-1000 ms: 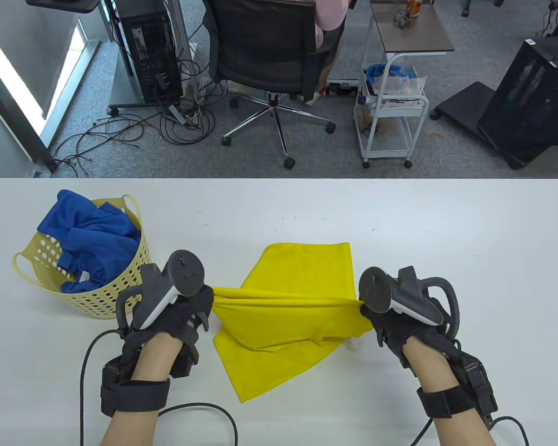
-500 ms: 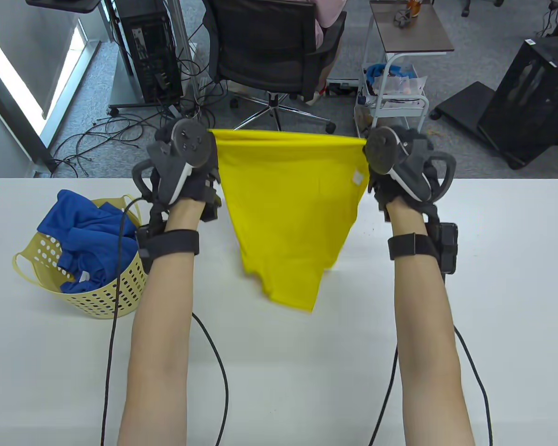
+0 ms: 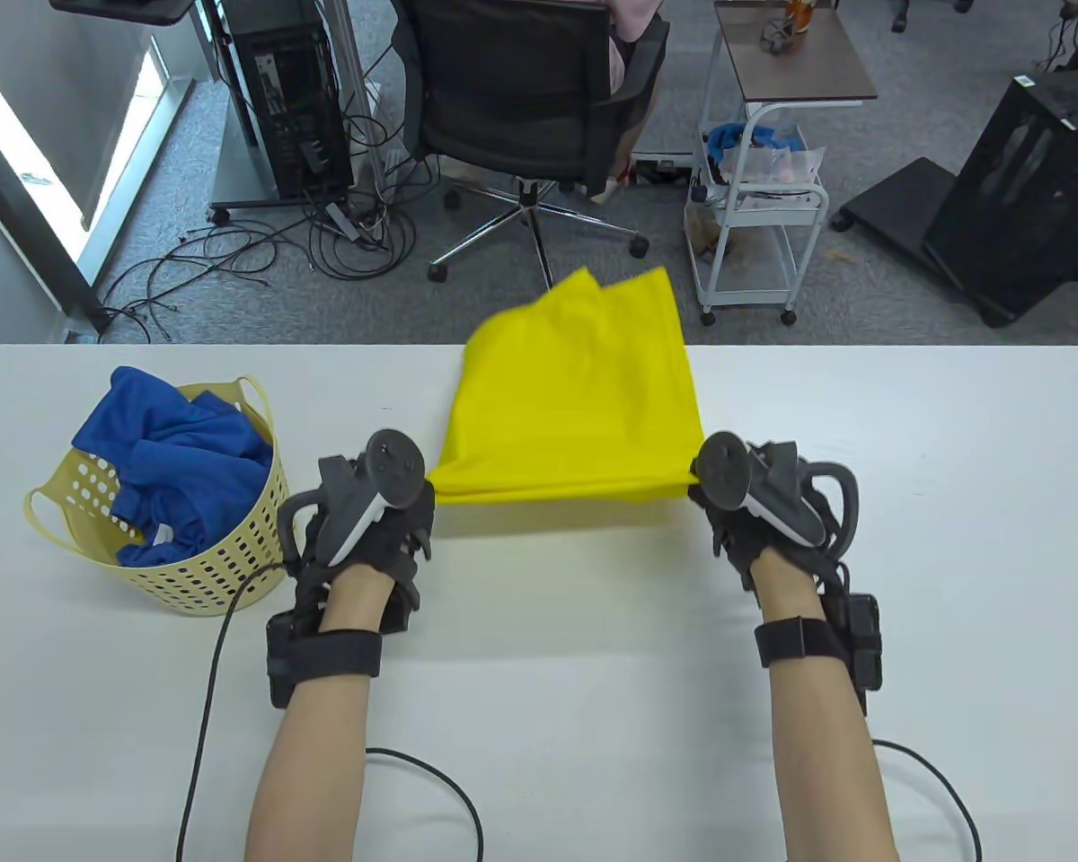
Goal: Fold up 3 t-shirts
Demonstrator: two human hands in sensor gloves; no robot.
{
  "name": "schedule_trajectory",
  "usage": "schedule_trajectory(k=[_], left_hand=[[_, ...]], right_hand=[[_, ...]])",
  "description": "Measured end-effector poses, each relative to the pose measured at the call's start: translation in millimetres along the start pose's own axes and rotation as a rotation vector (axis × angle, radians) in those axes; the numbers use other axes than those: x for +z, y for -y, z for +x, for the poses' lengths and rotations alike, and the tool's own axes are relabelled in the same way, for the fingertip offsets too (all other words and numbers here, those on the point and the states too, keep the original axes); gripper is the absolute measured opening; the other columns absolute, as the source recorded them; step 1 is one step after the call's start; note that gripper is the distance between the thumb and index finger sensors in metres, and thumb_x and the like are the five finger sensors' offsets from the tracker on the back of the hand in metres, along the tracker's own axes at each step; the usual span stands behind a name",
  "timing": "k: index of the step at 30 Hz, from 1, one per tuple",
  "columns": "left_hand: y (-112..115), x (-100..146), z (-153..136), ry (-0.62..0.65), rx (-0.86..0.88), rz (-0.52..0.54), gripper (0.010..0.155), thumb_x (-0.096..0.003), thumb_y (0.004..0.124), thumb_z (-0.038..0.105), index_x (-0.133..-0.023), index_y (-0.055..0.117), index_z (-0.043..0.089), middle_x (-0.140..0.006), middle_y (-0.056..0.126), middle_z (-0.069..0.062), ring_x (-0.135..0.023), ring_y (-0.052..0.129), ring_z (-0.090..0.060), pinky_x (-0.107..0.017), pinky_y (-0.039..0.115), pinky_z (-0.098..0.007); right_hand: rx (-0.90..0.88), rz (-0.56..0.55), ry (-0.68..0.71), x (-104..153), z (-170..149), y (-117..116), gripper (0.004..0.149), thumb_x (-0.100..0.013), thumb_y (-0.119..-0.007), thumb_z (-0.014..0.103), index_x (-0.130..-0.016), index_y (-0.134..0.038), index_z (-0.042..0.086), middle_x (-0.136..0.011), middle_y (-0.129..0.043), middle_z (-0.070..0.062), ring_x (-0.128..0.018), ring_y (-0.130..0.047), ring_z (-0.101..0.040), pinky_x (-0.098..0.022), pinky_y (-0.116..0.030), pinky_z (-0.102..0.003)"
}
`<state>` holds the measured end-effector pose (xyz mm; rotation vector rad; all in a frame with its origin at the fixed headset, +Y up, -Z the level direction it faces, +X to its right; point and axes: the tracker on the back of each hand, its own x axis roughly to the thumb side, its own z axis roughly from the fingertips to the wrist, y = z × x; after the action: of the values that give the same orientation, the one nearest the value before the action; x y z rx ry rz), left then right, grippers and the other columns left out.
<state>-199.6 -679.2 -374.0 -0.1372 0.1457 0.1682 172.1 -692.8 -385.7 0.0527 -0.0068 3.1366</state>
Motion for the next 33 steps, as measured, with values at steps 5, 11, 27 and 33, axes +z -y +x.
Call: schedule_trajectory(k=[5,11,27,33], left_hand=[[29.3,15.2,-19.5,-0.008,-0.033,-0.139,0.038,-0.0442,0.074,0.048,-0.075,0.084,0.029,-0.084,0.079,0.000,-0.081,0.077,-0.025,-0.065,0.070,-0.048],[15.5,37.7,-21.2,0.013,-0.035,-0.152,0.037,-0.0442,0.073,0.050,-0.074,0.084,0.030,-0.084,0.079,0.002,-0.081,0.077,-0.025,-0.065,0.070,-0.048],[-90.1,145.8,-18.5,0.024,0.026,0.033,0.038,-0.0453,0.074,0.049,-0.074,0.085,0.027,-0.083,0.080,-0.001,-0.080,0.078,-0.026,-0.064,0.070,-0.049],[-88.1,109.4,2.2,0.018,0.018,0.024,0.038,-0.0450,0.075,0.049,-0.074,0.085,0.026,-0.083,0.080,-0.002,-0.080,0.078,-0.027,-0.064,0.071,-0.049]], right_hand=[[0.006,0.081,0.054,26.5,10.5,-27.5,0.043,-0.036,-0.083,0.042,-0.076,-0.088,0.029,-0.071,-0.092,0.001,-0.066,-0.091,-0.026,-0.063,-0.065,-0.054],[0.033,0.099,0.053,41.8,12.3,-7.7,0.043,-0.036,-0.082,0.042,-0.077,-0.087,0.029,-0.071,-0.092,0.001,-0.067,-0.091,-0.026,-0.063,-0.065,-0.054],[0.032,-0.119,0.067,144.9,15.1,124.6,0.044,-0.035,-0.085,0.042,-0.077,-0.088,0.029,-0.073,-0.092,0.001,-0.069,-0.090,-0.028,-0.065,-0.062,-0.056],[0.025,-0.015,0.001,109.5,4.8,112.7,0.044,-0.038,-0.083,0.038,-0.080,-0.086,0.027,-0.076,-0.090,-0.001,-0.071,-0.088,-0.029,-0.066,-0.059,-0.057]])
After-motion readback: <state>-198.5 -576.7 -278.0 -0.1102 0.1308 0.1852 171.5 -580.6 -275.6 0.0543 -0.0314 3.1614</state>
